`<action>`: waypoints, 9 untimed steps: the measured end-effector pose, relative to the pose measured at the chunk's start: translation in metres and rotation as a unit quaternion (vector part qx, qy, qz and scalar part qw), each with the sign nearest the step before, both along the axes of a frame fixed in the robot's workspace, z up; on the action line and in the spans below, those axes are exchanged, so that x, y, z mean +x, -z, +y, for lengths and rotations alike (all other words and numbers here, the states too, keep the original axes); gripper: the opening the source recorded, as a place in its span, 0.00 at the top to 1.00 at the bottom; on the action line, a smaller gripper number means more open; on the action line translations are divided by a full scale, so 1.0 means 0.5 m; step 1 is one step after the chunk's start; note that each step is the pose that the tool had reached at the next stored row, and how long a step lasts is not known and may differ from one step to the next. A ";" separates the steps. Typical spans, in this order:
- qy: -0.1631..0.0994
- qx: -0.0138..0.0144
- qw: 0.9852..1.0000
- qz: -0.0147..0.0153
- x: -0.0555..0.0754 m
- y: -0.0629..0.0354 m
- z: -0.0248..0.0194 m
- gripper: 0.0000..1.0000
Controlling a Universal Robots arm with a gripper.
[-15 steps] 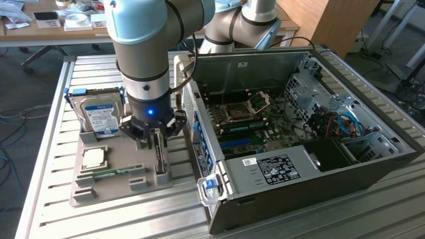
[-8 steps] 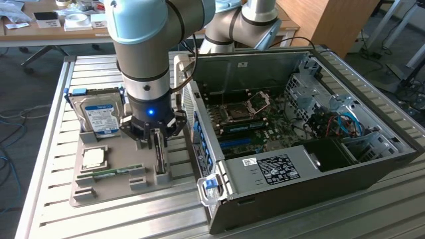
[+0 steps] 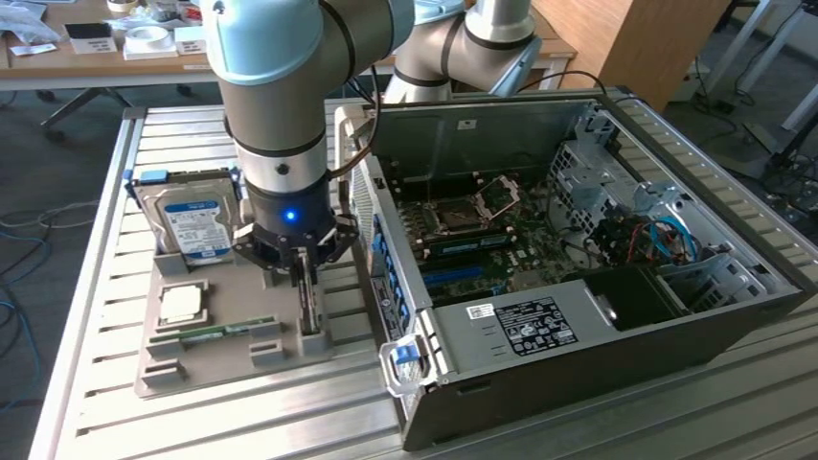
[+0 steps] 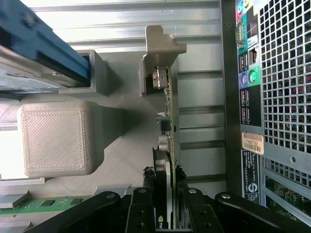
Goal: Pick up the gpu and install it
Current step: 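Pick up the gpu and move the gpu toward the slot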
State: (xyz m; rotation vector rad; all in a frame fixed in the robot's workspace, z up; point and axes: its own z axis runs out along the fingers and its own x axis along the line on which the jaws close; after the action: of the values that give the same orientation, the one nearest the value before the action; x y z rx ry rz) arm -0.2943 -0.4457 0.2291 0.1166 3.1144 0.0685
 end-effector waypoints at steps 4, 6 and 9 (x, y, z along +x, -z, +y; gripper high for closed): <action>0.000 0.000 1.000 0.000 0.000 0.000 0.0000 0.73; 0.000 0.000 1.000 0.000 0.000 0.000 0.0000 0.73; 0.000 0.000 1.000 0.000 0.000 0.000 0.0000 0.73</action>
State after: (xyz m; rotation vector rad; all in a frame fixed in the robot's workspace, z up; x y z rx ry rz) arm -0.2943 -0.4457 0.2291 0.1166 3.1143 0.0686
